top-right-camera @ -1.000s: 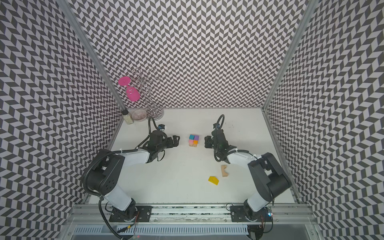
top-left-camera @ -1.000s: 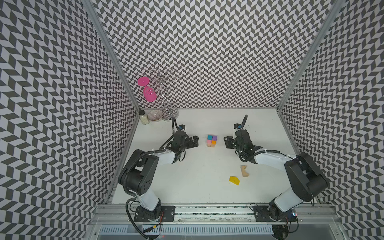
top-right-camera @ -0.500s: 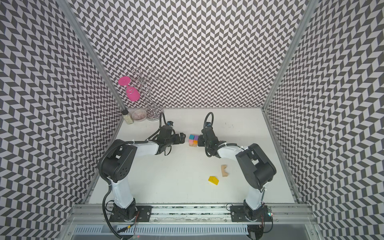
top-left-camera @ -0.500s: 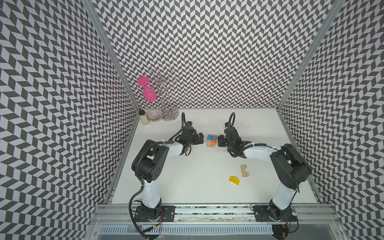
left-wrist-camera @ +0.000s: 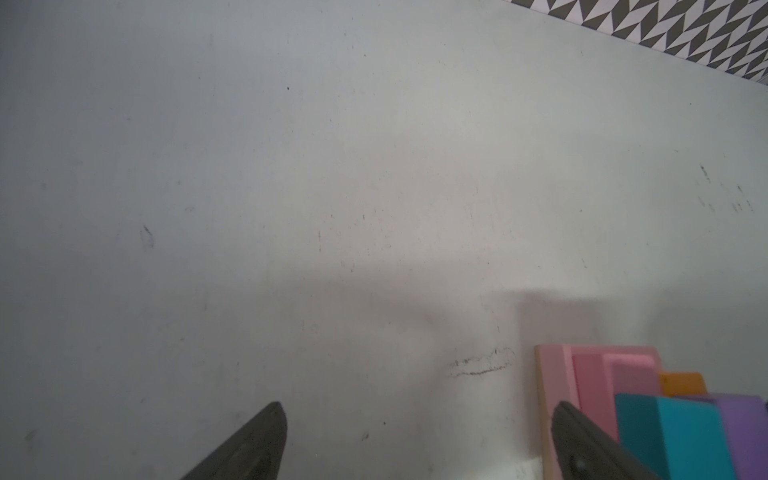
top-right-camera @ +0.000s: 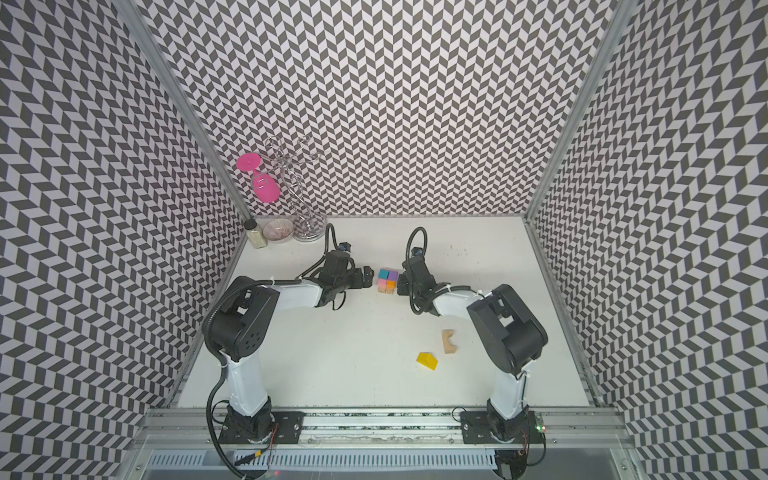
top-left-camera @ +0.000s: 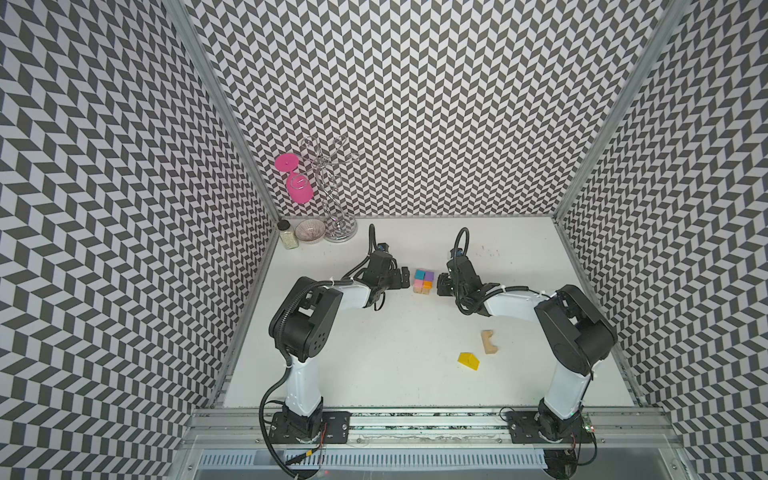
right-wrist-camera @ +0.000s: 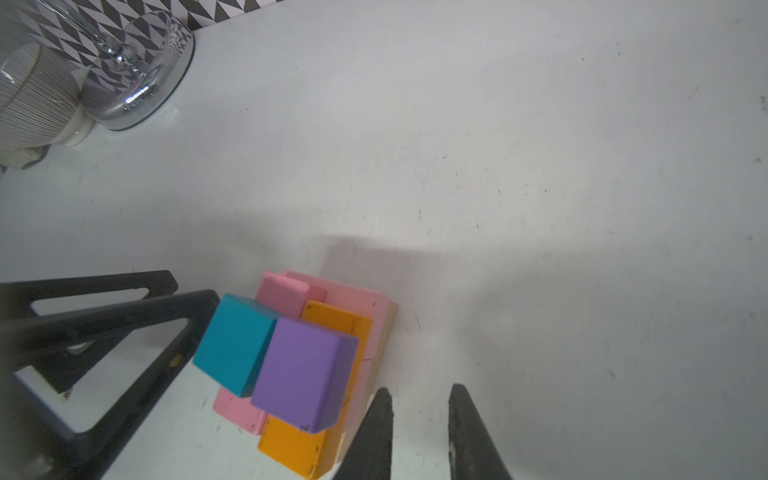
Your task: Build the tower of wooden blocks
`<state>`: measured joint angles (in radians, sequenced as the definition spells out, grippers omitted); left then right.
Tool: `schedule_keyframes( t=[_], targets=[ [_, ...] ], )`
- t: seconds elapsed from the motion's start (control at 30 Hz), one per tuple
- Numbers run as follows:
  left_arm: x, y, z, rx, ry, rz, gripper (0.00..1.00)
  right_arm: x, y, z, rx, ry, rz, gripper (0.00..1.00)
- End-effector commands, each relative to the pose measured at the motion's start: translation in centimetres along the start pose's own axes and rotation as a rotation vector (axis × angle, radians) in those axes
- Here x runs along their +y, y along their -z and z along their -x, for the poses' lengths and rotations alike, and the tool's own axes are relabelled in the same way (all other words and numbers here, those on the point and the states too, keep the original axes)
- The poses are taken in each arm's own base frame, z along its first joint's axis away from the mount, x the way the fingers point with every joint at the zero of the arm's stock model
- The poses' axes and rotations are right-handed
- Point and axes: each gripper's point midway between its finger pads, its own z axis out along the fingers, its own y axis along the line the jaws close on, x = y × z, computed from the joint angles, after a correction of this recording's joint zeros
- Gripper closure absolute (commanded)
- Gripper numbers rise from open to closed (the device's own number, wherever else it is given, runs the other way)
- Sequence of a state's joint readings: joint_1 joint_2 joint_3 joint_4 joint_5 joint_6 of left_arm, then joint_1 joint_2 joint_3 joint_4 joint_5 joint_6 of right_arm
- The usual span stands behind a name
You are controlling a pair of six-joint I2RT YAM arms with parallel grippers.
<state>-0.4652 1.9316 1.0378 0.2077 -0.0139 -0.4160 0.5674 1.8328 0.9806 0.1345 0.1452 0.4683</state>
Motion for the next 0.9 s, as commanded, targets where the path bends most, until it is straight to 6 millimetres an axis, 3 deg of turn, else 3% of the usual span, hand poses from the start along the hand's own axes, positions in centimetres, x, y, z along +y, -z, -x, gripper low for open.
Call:
schedule_keyframes(
  t=[0.0, 0.87],
  targets=[
    [-0.5, -0.4, 0.6, -0.007, -0.015, 0.004, 0.0, 0.8, -0.4, 0.7, -0.022, -0.011, 0.015, 0.76],
    [-2.1, -0.4, 0.9, -0.015, -0.041, -0.008, 0.0, 2.7, -0.8, 0.9, -0.011, 0.001, 0.041, 0.77]
  ],
)
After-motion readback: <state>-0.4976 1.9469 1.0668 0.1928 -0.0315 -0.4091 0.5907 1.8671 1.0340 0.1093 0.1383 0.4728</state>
